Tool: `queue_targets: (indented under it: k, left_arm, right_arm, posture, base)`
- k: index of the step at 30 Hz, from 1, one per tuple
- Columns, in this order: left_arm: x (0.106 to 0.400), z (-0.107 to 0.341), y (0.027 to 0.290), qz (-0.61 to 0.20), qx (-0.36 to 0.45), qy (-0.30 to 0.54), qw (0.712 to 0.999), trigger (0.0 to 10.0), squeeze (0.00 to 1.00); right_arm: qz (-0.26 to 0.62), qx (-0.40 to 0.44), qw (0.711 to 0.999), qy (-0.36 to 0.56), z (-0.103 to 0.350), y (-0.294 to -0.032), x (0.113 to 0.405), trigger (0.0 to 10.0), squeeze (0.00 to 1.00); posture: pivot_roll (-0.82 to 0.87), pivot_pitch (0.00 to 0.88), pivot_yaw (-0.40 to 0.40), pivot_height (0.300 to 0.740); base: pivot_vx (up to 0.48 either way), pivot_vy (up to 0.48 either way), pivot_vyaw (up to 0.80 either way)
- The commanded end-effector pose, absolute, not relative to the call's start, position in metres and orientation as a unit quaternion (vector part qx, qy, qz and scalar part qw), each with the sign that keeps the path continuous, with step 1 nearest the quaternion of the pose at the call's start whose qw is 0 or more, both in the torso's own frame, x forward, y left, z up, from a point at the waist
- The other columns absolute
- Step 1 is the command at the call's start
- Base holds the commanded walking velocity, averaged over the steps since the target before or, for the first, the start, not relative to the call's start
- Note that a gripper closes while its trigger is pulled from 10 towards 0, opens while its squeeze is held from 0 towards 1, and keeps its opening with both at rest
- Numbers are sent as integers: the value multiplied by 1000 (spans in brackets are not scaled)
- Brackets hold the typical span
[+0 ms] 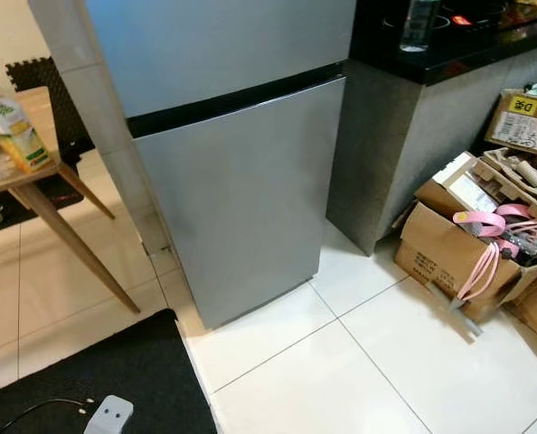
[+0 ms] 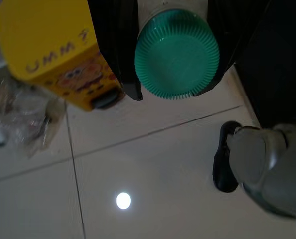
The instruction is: Restocking fridge
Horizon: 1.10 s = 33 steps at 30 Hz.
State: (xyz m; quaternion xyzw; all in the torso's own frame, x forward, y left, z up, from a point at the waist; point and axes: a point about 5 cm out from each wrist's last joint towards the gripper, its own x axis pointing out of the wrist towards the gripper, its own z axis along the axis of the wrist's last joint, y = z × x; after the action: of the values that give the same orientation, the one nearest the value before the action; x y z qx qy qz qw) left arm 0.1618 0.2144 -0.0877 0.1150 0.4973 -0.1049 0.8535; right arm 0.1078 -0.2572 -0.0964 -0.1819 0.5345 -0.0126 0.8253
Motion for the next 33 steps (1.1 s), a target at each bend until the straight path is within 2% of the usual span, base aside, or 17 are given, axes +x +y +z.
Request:
queue_targets:
  k: [1,10,16,26,30,32,33]
  left_arm:
    - [156,-90,218,-106,123,512,843,10000,0]
    - [154,-93,206,-106,107,516,843,10000,0]
    - [149,-95,209,-102,106,524,839,10000,0]
    - [149,-93,220,-73,101,521,844,10000,0]
    - [157,-90,219,-62,98,510,852,10000,0]
    - [157,-90,219,-62,98,510,852,10000,0]
    - [164,-89,211,-72,95,504,855,10000,0]
  right_arm:
    - [-22,-178,823,539,-97,-260,105,10000,0]
    - [-33,-183,830,526,-90,-267,119,10000,0]
    - [-36,-184,835,517,-87,-269,128,10000,0]
    - [-22,-192,828,527,-89,-269,122,10000,0]
    - [-13,-210,835,508,-80,-275,142,10000,0]
    - [-13,-210,835,508,-80,-275,142,10000,0]
    - [-22,-209,844,493,-74,-278,154,10000,0]
  posture:
    - [-165,31,97,740]
    - [-183,0,76,740]
    - [-196,0,88,740]
    - [-139,0,48,740]
    - [-120,0,16,740]
    - [-120,0,16,740]
    - [-166,0,41,740]
  base:
    - [0,0,0]
    - [0,0,0]
    - [0,0,0]
    - [0,0,0]
    - [0,0,0]
    - [0,0,0]
    - [0,0,0]
